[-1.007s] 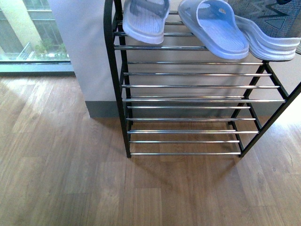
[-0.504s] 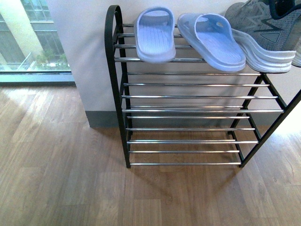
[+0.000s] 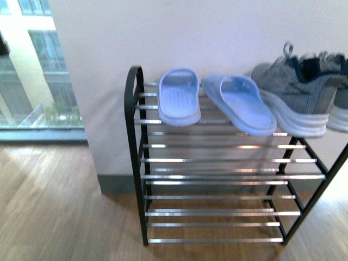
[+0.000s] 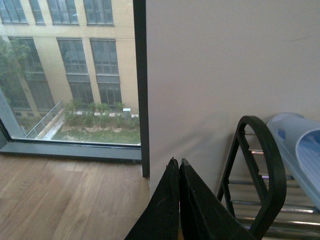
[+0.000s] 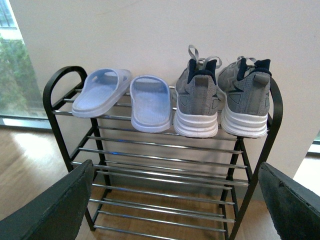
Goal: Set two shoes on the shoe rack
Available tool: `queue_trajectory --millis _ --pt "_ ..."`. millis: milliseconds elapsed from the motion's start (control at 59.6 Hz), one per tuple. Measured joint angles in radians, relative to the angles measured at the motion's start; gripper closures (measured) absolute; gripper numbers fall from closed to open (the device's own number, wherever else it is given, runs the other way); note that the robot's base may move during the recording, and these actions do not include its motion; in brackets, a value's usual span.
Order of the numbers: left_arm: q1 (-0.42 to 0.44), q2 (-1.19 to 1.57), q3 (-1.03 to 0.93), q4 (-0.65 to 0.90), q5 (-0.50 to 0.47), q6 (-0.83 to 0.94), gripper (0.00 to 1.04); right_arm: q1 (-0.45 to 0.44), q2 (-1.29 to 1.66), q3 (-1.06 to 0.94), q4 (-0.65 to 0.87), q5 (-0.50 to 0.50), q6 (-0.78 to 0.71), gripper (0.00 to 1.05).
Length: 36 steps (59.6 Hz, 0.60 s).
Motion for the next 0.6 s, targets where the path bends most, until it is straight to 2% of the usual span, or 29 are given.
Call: queue_trajectory --millis 302,453,520,604 --pt "0.078 -0.232 -0.250 0.010 0.078 0.000 1.03 0.000 0.000 0.000 0.000 0.000 0.000 0.09" --pt "0.108 -0.371 -0.341 -0.043 0.110 0.001 1.03 0.000 0.000 0.000 0.000 0.000 0.000 0.09" --pt "0.153 -0.421 -0.365 -0.070 0.172 0.002 1.03 0.000 0.000 0.000 0.000 0.000 0.000 0.09" --pt "0.180 -0.475 -0.386 -0.102 0.177 0.002 1.03 0.000 0.000 0.000 0.000 0.000 0.000 0.09"
